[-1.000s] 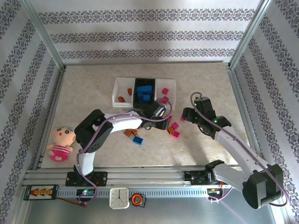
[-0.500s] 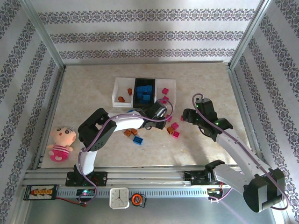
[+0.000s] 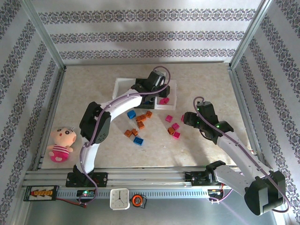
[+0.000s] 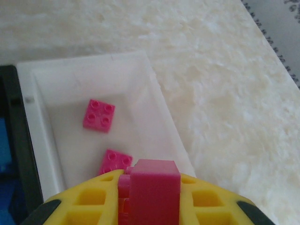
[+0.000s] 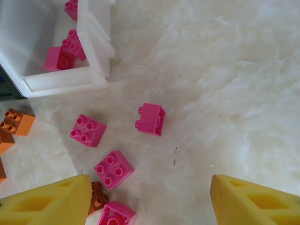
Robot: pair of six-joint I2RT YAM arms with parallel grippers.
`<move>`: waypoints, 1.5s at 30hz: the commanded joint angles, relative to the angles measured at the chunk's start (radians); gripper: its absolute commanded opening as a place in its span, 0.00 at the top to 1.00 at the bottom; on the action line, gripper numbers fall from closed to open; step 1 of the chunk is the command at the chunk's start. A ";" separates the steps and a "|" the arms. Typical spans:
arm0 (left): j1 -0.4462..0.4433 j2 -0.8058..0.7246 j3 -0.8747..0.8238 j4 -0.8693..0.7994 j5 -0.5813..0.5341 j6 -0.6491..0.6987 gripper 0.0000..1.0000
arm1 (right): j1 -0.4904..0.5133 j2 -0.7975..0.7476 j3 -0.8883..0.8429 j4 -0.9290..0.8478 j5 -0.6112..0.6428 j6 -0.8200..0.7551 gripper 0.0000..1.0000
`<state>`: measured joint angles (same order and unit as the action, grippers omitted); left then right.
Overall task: Sort the legos into containers by color
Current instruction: Place the lego in the container, then pick up the lego from the middle-right of the table.
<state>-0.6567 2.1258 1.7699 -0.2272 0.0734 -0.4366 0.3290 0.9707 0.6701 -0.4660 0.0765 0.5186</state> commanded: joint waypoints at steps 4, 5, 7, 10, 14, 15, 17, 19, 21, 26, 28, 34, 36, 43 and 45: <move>0.008 0.161 0.176 -0.145 -0.019 0.026 0.65 | -0.005 -0.011 -0.030 0.004 -0.022 0.035 0.31; 0.009 0.174 0.198 -0.155 -0.021 0.025 0.60 | -0.005 -0.011 -0.032 0.004 -0.027 0.036 0.31; 0.013 0.193 0.253 -0.174 -0.014 0.018 0.50 | -0.003 -0.009 -0.037 0.006 -0.030 0.044 0.30; 0.014 0.168 0.288 -0.174 0.000 0.016 0.41 | 0.001 0.001 -0.041 0.007 -0.031 0.053 0.29; 0.011 0.056 0.239 -0.123 0.031 0.010 0.32 | 0.002 0.043 -0.043 0.042 -0.049 0.081 0.28; 0.009 0.010 0.199 -0.096 0.038 0.010 0.29 | 0.001 0.064 -0.042 0.059 -0.053 0.092 0.28; 0.001 -0.087 0.099 -0.030 0.046 0.007 0.25 | 0.001 0.111 -0.035 0.094 -0.061 0.108 0.29; -0.011 -0.200 -0.026 0.047 0.055 0.003 0.22 | 0.001 0.178 -0.022 0.138 -0.073 0.121 0.28; -0.018 -0.308 -0.163 0.103 0.055 -0.003 0.18 | -0.005 0.244 -0.004 0.177 -0.090 0.124 0.28; -0.021 -0.579 -0.522 0.205 0.018 -0.035 0.09 | -0.018 0.397 0.047 0.253 -0.109 0.121 0.30; -0.023 -0.695 -0.670 0.221 -0.026 -0.043 0.01 | -0.026 0.459 0.077 0.263 -0.100 0.115 0.32; -0.023 -1.005 -1.001 0.180 -0.176 -0.075 0.00 | -0.050 0.613 0.142 0.278 -0.083 0.096 0.39; -0.023 -1.094 -1.082 0.153 -0.220 -0.086 0.00 | -0.055 0.654 0.166 0.261 -0.076 0.090 0.44; -0.012 -1.305 -1.274 0.017 -0.322 -0.120 0.00 | -0.050 0.579 0.179 0.222 -0.077 0.041 0.74; -0.003 -1.331 -1.304 -0.010 -0.331 -0.134 0.00 | -0.031 0.509 0.189 0.200 -0.092 0.024 0.77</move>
<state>-0.6720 0.8223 0.5014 -0.1509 -0.1974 -0.5365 0.2798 1.5806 0.8253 -0.2306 -0.0132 0.5800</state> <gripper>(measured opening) 0.995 0.241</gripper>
